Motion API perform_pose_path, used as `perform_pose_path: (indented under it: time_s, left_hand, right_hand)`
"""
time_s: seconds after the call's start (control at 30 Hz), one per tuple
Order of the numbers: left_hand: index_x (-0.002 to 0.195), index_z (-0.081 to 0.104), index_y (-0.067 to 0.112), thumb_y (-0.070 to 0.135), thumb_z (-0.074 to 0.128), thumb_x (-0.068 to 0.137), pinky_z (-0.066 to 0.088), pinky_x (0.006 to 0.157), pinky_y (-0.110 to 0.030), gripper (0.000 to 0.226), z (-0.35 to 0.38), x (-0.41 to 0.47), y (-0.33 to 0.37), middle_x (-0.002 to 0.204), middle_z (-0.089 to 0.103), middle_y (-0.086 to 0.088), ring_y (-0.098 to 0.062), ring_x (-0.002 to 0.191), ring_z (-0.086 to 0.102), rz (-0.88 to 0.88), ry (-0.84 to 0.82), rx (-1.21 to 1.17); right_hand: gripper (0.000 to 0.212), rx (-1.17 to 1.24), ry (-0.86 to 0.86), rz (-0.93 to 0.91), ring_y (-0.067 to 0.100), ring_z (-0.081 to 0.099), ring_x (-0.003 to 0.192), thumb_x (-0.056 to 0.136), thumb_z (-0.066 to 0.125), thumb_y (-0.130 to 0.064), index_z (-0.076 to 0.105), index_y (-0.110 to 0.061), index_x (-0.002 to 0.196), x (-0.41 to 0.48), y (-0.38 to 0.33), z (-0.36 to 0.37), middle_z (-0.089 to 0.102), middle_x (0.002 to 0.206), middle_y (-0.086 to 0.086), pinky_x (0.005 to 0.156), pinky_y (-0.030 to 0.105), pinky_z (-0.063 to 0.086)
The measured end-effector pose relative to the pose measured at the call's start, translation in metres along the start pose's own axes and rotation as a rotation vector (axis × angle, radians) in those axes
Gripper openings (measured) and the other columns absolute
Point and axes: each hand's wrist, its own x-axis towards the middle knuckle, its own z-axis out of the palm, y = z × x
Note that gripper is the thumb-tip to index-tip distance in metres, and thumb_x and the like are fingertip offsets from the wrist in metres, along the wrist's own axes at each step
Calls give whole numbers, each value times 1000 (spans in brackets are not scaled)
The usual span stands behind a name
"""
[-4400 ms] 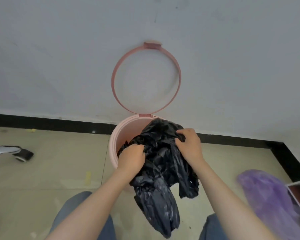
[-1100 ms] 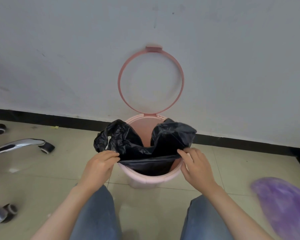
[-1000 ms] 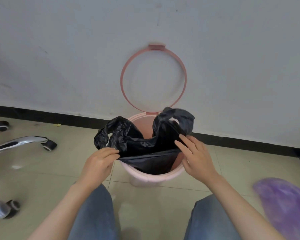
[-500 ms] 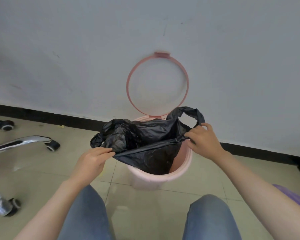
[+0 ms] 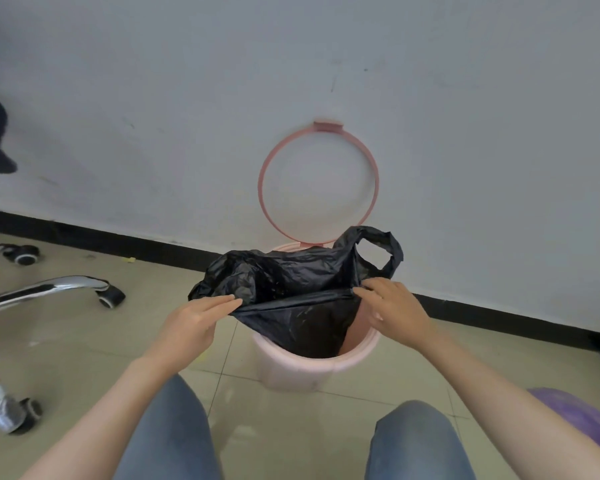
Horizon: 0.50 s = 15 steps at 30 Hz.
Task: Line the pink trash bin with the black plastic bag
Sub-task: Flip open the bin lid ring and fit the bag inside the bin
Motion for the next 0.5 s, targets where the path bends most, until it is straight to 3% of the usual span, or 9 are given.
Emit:
perform_pose_path:
  time_s: [0.03, 0.1, 0.17, 0.23, 0.27, 0.33, 0.4, 0.5]
  left_hand:
    - [109, 50, 22, 6, 27, 73, 61, 62, -47, 46, 2, 2, 3, 100, 73, -14, -31, 86, 71, 2, 3, -8]
    - [108, 53, 20, 5, 27, 72, 61, 62, -46, 46, 6, 5, 8, 100, 73, -13, -28, 86, 71, 20, 9, -21]
    - [105, 58, 15, 4, 28, 71, 61, 63, -42, 47, 6, 11, 13, 98, 74, -13, -25, 86, 69, 44, 13, -28]
    - [105, 58, 12, 2, 29, 72, 59, 64, -41, 45, 6, 12, 14, 98, 74, -14, -23, 90, 65, 66, 4, -32]
    - [106, 57, 11, -2, 32, 72, 59, 65, -41, 45, 5, 11, 12, 98, 74, -14, -21, 94, 62, 86, -13, -24]
    - [105, 62, 7, -15, 49, 64, 59, 62, -42, 49, 3, 6, 7, 98, 74, -13, -18, 101, 57, 154, -68, 25]
    - [98, 70, 7, -20, 72, 40, 59, 63, -38, 64, 3, -2, 8, 97, 75, -8, -20, 99, 66, 223, -189, 164]
    - [88, 76, 16, -3, 83, 15, 58, 64, -26, 76, 17, -15, 16, 96, 76, -1, -16, 85, 72, 254, -316, 306]
  right_hand:
    - [62, 22, -24, -3, 29, 66, 100, 54, 83, -14, 62, -13, 112, 3, -8, -3, 70, 108, 11, 78, 41, 56]
    - [71, 107, -125, -6, 27, 46, 128, 72, 73, -21, 40, -16, 135, 11, -28, -1, 53, 136, 8, 105, 45, 37]
    - [67, 146, -212, 52, 27, 35, 134, 84, 61, -22, 27, -17, 141, 26, -44, 8, 48, 139, 8, 113, 45, 22]
    - [48, 128, -193, 89, 32, 49, 118, 85, 58, -18, 45, -16, 131, 35, -49, 15, 64, 117, 13, 107, 46, 30]
    - [34, 101, -133, 82, 33, 57, 103, 82, 61, -16, 59, -15, 117, 35, -48, 17, 70, 100, 12, 98, 44, 40]
    - [12, 70, 14, 48, 26, 62, 72, 72, 69, -15, 72, -16, 84, 27, -39, 21, 68, 70, 5, 68, 34, 52]
    - [12, 75, 127, -34, 24, 61, 62, 70, 59, -19, 71, -15, 71, 6, -30, 23, 64, 64, 4, 53, 28, 50]
    - [13, 22, 248, -140, 26, 69, 68, 68, 58, -17, 69, -11, 66, -40, -22, 34, 72, 73, 10, 57, 27, 56]
